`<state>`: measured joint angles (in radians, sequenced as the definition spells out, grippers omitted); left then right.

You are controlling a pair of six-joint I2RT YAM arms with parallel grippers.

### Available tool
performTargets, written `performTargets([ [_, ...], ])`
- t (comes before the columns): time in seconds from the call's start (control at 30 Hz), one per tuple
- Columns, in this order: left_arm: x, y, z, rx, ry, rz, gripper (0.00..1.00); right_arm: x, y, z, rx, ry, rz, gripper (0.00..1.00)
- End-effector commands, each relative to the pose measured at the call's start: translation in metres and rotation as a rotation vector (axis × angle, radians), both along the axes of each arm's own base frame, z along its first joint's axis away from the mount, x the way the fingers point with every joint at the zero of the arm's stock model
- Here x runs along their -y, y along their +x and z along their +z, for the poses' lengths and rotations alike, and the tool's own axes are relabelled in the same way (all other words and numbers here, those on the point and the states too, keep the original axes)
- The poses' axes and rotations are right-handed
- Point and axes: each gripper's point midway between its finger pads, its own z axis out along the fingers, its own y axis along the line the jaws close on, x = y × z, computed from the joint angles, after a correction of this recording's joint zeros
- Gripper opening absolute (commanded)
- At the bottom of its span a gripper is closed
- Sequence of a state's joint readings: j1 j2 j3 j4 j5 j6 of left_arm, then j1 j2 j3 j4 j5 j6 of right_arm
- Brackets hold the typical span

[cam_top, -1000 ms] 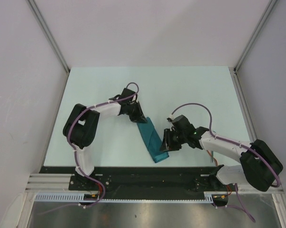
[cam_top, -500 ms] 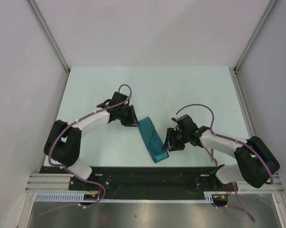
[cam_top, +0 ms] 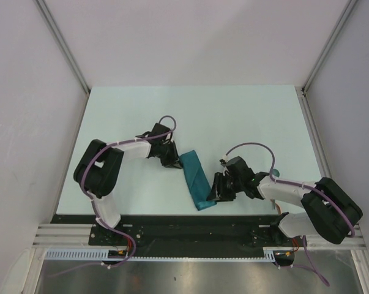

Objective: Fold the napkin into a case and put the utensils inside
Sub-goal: Rotate the smaller rectangle-folded napkin at the center of the board.

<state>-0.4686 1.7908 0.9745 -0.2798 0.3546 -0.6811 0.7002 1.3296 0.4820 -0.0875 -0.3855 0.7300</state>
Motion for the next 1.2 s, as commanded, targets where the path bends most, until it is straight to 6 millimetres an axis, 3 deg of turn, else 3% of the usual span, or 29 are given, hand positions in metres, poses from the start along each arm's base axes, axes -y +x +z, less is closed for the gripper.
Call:
performTargets([
  [0.0,0.014,0.031,0.001,0.044,-0.022,0.014,0.13,-0.011,-0.010,-0.003,-0.033,0.031,-0.034,0.44],
  [0.17,0.029,0.059,0.008,0.062,-0.034,0.017,0.13,-0.026,-0.005,0.001,-0.014,0.120,-0.098,0.44],
  [0.37,0.043,0.075,0.013,0.069,-0.067,0.016,0.13,-0.050,-0.001,0.007,-0.018,0.173,-0.086,0.45],
  [0.5,0.051,0.076,0.014,0.069,-0.085,-0.003,0.13,-0.062,0.002,0.009,-0.018,0.191,-0.067,0.46],
  [0.8,0.078,0.064,-0.005,-0.028,-0.191,-0.041,0.12,-0.096,0.006,0.000,-0.048,0.233,-0.019,0.48],
  [1.1,0.092,0.062,0.006,-0.056,-0.267,-0.085,0.13,-0.135,0.034,-0.001,-0.020,0.244,0.012,0.53],
  [1.17,0.085,0.065,0.010,-0.062,-0.255,-0.080,0.13,-0.144,0.041,0.000,-0.003,0.240,0.023,0.56],
])
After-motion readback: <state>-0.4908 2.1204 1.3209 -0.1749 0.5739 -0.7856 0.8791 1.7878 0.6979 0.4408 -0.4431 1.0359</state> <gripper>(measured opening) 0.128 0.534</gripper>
